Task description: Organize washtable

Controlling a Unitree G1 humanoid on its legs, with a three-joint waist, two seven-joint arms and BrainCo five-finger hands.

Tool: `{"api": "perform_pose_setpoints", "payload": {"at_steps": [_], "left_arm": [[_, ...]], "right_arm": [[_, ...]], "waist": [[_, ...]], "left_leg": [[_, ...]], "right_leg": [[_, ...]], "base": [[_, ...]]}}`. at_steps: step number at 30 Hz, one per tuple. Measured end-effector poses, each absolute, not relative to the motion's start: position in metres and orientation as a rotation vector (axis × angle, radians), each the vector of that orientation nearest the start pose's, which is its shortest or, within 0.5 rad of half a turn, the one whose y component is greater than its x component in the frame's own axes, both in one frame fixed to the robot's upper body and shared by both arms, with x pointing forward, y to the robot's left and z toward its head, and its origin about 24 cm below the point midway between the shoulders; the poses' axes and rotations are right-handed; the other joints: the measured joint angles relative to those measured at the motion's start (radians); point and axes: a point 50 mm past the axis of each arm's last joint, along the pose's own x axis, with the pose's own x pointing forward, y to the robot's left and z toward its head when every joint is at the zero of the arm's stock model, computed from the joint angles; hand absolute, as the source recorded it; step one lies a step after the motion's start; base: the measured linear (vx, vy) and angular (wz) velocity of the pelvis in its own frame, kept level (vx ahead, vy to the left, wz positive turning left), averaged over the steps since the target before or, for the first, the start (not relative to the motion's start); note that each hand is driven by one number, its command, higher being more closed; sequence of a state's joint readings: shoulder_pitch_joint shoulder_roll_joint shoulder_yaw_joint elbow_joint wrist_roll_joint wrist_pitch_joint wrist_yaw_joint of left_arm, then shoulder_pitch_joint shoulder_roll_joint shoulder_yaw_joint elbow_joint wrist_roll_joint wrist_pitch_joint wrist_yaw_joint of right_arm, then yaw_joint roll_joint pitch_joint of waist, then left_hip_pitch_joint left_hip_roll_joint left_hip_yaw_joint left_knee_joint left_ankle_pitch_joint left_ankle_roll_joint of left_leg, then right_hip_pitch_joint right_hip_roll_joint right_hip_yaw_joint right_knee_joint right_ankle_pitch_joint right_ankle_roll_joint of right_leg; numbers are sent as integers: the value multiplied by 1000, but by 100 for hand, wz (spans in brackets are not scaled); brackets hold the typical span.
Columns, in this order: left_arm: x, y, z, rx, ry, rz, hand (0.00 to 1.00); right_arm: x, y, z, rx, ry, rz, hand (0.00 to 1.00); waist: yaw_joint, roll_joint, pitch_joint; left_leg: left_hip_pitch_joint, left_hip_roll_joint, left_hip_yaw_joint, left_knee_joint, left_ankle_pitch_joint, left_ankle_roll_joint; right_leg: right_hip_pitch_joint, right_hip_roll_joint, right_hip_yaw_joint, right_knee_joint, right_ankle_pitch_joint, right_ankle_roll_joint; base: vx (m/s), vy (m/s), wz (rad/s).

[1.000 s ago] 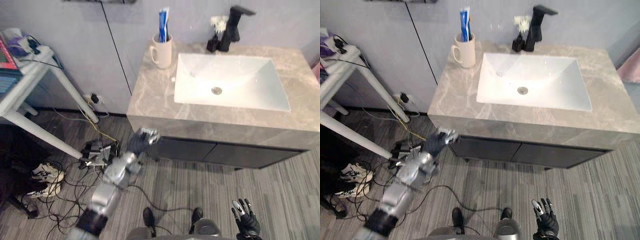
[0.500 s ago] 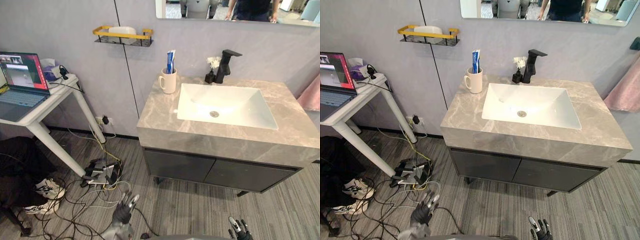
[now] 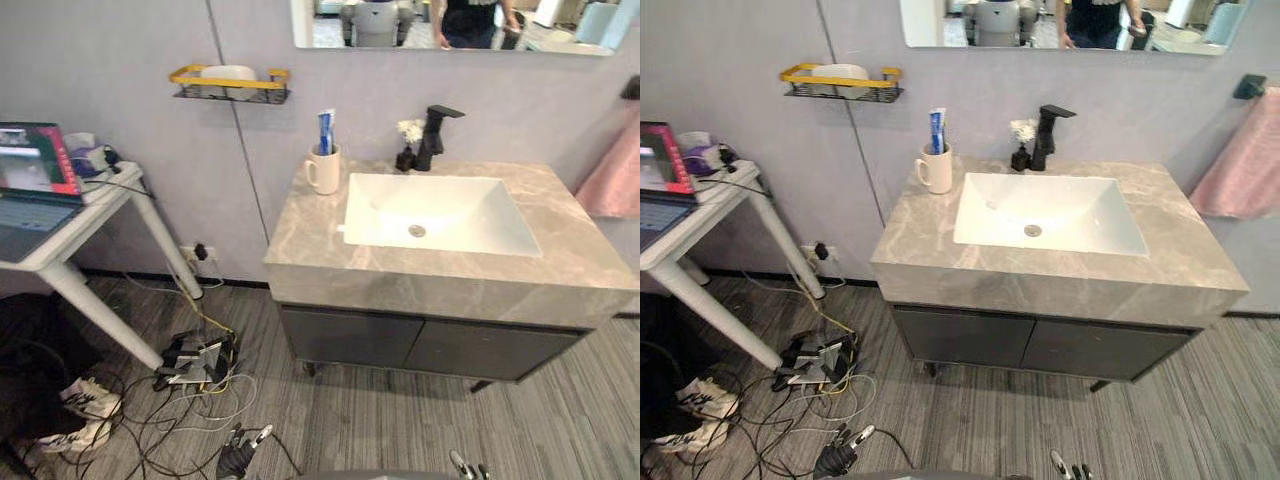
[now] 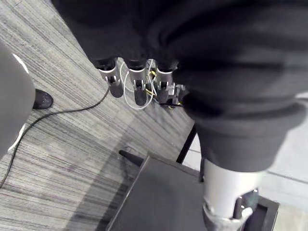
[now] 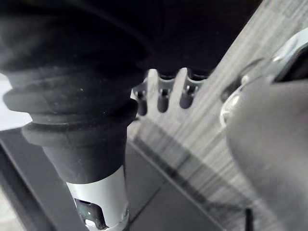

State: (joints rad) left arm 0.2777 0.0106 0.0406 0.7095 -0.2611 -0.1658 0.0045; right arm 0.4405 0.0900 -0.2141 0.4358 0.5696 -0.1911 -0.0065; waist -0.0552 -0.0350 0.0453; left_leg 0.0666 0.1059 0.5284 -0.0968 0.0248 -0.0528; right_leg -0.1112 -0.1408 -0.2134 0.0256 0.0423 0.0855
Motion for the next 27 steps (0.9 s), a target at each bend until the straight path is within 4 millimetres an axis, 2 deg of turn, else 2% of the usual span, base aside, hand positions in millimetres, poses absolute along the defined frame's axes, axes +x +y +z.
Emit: {"api": "perform_pose_setpoints", "payload": {"at_steps": [2, 3, 4, 5, 6, 7, 8, 9, 10, 11, 12, 13, 14, 15, 16, 18, 20, 22, 23, 24, 25, 26, 27], "left_arm": [[118, 177, -127, -219, 730, 233, 0], [130, 182, -122, -193, 693, 213, 0], [141, 189, -116, -176, 658, 215, 0], [147, 193, -114, -174, 641, 224, 0], [153, 191, -109, -207, 603, 243, 0], [154, 187, -107, -243, 572, 270, 0], [155, 187, -107, -253, 574, 277, 0], [156, 186, -105, -278, 563, 283, 0], [156, 187, -104, -289, 554, 290, 0], [154, 191, -103, -310, 541, 322, 0], [151, 190, -105, -343, 551, 353, 0], [149, 189, -106, -359, 557, 368, 0], [147, 188, -108, -387, 560, 393, 0], [146, 185, -108, -403, 563, 399, 0], [148, 178, -109, -431, 564, 399, 0], [149, 176, -109, -444, 566, 394, 0], [148, 178, -110, -457, 569, 410, 0], [145, 183, -112, -457, 573, 438, 0], [145, 184, -112, -461, 573, 441, 0], [141, 186, -113, -474, 580, 471, 0], [131, 188, -117, -489, 600, 505, 0], [130, 186, -118, -504, 602, 514, 0], [127, 183, -119, -514, 615, 512, 0]], "right_arm": [[94, -197, -104, 550, 529, -582, 0], [100, -195, -104, 541, 530, -560, 0], [103, -194, -105, 533, 534, -551, 0], [103, -192, -107, 526, 546, -543, 0], [113, -199, -106, 496, 533, -533, 0], [120, -204, -108, 467, 538, -522, 0], [118, -205, -110, 457, 553, -521, 0], [113, -204, -116, 440, 598, -515, 0], [113, -202, -119, 442, 614, -512, 0], [121, -195, -120, 438, 625, -474, 0], [132, -191, -117, 419, 608, -428, 0], [134, -191, -116, 414, 603, -420, 0], [133, -190, -117, 406, 610, -412, 0], [131, -191, -117, 398, 615, -412, 0], [125, -195, -118, 385, 625, -419, 0], [114, -202, -120, 373, 643, -441, 0], [104, -206, -120, 387, 646, -475, 0], [99, -203, -121, 419, 650, -498, 0], [99, -202, -121, 425, 650, -499, 0], [100, -201, -121, 435, 647, -500, 0], [103, -202, -120, 438, 634, -501, 0], [105, -203, -119, 438, 624, -502, 0], [111, -207, -117, 443, 598, -512, 0]], "waist": [[-17, -5, 9], [-38, -37, 17], [-48, -72, 29], [-55, -83, 34], [-38, -57, 39], [-50, -40, 59], [-58, -38, 56], [-49, -36, 54], [-38, -40, 50], [-20, -51, 43], [-16, -48, 41], [-14, -36, 44], [-16, -25, 49], [-16, -28, 51], [-19, -10, 51], [-24, 13, 56], [-31, 15, 54], [-42, -8, 70], [-40, -16, 79], [-35, -12, 94], [-28, -17, 106], [-17, -11, 116], [7, 22, 136]], "left_leg": [[-22, 29, 90, 21, 9, -4], [-27, 44, 148, 76, -18, -9], [-36, 68, 179, 174, -77, -19], [-45, 73, 191, 205, -91, -6], [-48, 39, 198, 123, -100, 34], [-12, 44, 289, 98, -68, 32], [-11, 53, 310, 124, -82, 40], [-1, 66, 339, 161, -100, 33], [-1, 72, 370, 179, -107, 23], [-5, 83, 440, 216, -113, 16], [-4, 106, 493, 253, -114, 16], [-3, 124, 509, 279, -114, 16], [-4, 164, 538, 375, -120, 9], [-1, 173, 540, 390, -138, -12], [1, 181, 539, 369, -142, -20], [14, 193, 552, 311, -132, -20], [55, 194, 560, 303, -125, -33], [88, 209, 571, 352, -130, -31], [88, 224, 544, 392, -136, -22], [65, 266, 411, 509, -149, 4], [20, 280, 185, 621, -187, 43], [4, 256, 71, 637, -234, 29], [-5, 187, -116, 626, -283, 16]], "right_leg": [[-40, -8, -96, -11, -26, -45], [-61, -38, -204, 16, 15, -127], [-70, -40, -244, 42, 77, -206], [-66, -19, -215, 8, 113, -261], [-72, 19, -199, -30, 152, -340], [-104, -34, -350, 248, -80, -295], [-96, -64, -400, 334, -131, -260], [-56, -102, -483, 386, -183, -203], [-38, -115, -518, 376, -180, -194], [-31, -95, -528, 293, -168, -147], [-5, -38, -508, 170, -128, -118], [12, -5, -489, 100, -94, -119], [62, 39, -448, -14, -43, -131], [75, 47, -434, -33, -38, -130], [94, 62, -415, -50, -36, -130], [133, 96, -384, -64, -36, -129], [157, 104, -360, -69, -38, -126], [160, 111, -306, -64, -41, -122], [161, 114, -282, -63, -41, -123], [167, 131, -226, -59, -41, -125], [182, 137, -156, -55, -43, -134], [178, 143, -114, -44, -46, -139], [174, 151, -29, -19, -53, -148]], "base": [[58, -26, -146], [113, -60, -140], [103, -78, -139], [-31, -40, -175], [-121, 16, -199], [-116, 32, -181], [24, -4, -118], [116, -40, -72], [180, -91, -136], [137, -169, -170], [108, -206, -161], [68, -248, -128], [30, -152, -82], [7, -97, -78], [-13, 9, -47], [-13, 61, -54], [-13, 67, -43], [-87, 118, -61], [-103, 87, -104], [-95, 46, -136], [-80, 80, -154], [-81, 179, -195], [-87, 249, -221]]}}
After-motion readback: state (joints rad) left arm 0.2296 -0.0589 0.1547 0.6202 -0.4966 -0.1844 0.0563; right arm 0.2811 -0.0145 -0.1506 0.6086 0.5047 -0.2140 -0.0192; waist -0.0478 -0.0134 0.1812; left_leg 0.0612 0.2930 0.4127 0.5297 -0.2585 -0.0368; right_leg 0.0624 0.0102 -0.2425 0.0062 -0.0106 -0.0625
